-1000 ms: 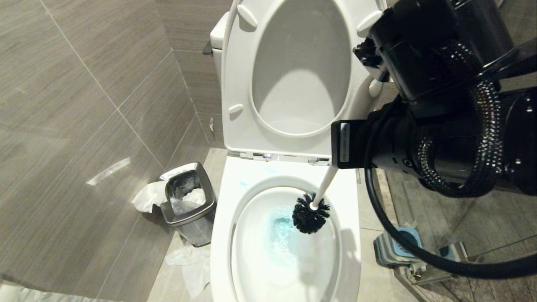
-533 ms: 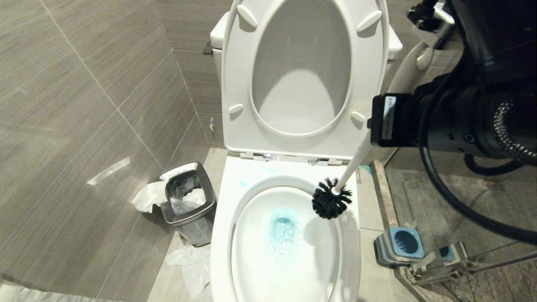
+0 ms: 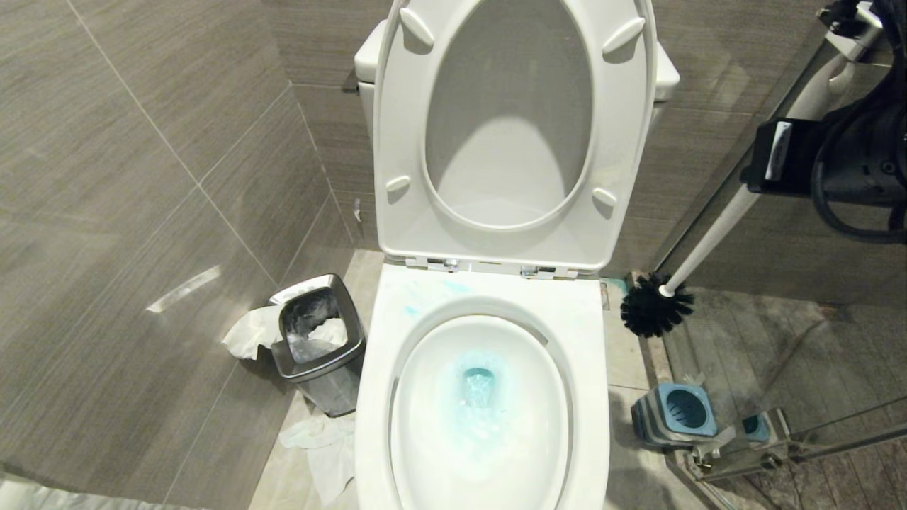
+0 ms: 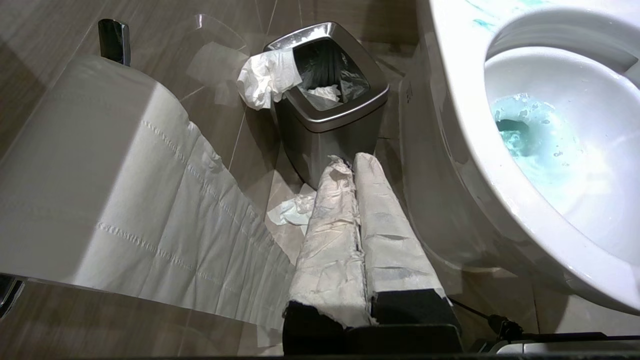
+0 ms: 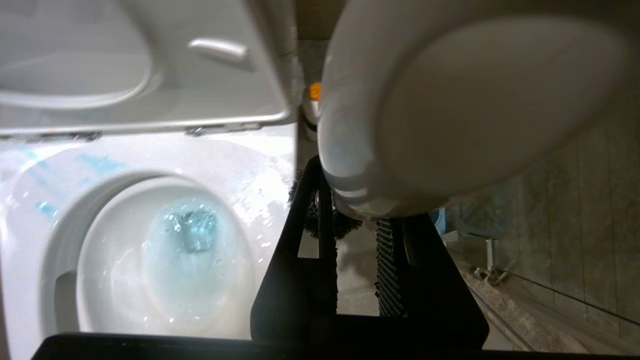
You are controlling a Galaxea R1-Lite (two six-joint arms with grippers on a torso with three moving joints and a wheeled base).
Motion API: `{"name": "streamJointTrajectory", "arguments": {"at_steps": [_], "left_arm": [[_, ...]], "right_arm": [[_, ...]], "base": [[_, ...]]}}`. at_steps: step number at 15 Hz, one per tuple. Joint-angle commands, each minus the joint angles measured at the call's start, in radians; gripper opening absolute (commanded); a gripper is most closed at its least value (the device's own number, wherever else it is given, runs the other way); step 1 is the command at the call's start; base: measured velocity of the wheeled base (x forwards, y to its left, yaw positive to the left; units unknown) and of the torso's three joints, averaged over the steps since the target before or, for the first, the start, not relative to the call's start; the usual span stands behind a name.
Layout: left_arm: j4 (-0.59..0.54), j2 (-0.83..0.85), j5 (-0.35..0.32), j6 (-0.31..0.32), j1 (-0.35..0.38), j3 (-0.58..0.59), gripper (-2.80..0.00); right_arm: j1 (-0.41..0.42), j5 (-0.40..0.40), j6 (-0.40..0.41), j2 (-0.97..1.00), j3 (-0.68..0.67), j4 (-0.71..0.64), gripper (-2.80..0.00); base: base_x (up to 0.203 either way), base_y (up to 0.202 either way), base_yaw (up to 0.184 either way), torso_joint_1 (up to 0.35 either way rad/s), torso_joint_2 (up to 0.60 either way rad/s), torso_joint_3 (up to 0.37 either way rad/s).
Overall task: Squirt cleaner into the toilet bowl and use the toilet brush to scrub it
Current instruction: Put the toilet brush back
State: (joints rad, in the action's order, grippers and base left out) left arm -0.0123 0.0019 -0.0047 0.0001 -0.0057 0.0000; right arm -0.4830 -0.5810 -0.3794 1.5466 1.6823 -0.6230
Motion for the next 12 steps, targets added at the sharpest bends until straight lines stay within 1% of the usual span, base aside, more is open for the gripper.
{"name": "streamJointTrajectory", "arguments": {"at_steps": [1,3,5,7,9,12], "left_arm": [[0.0,0.0,0.0,0.0,0.0,0.0,-2.8],[0.0,0.0,0.0,0.0,0.0,0.0,-2.8],[0.0,0.0,0.0,0.0,0.0,0.0,-2.8],[0.0,0.0,0.0,0.0,0.0,0.0,-2.8],[0.0,0.0,0.0,0.0,0.0,0.0,-2.8],[0.0,0.0,0.0,0.0,0.001,0.0,-2.8]], "right_arm": [[0.127,0.054,0.01,-0.008,-0.011,0.012,-2.8],[0.206,0.095,0.033,-0.009,-0.073,0.07,-2.8],[0.266,0.119,0.073,-0.008,-0.171,0.182,-2.8],[0.297,0.13,0.099,-0.005,-0.28,0.278,-2.8],[0.319,0.133,0.108,0.005,-0.396,0.375,-2.8],[0.355,0.135,0.115,0.042,-0.567,0.557,-2.8]], "base": [[0.0,0.0,0.0,0.0,0.0,0.0],[0.0,0.0,0.0,0.0,0.0,0.0],[0.0,0.0,0.0,0.0,0.0,0.0],[0.0,0.0,0.0,0.0,0.0,0.0],[0.0,0.0,0.0,0.0,0.0,0.0],[0.0,0.0,0.0,0.0,0.0,0.0]]}}
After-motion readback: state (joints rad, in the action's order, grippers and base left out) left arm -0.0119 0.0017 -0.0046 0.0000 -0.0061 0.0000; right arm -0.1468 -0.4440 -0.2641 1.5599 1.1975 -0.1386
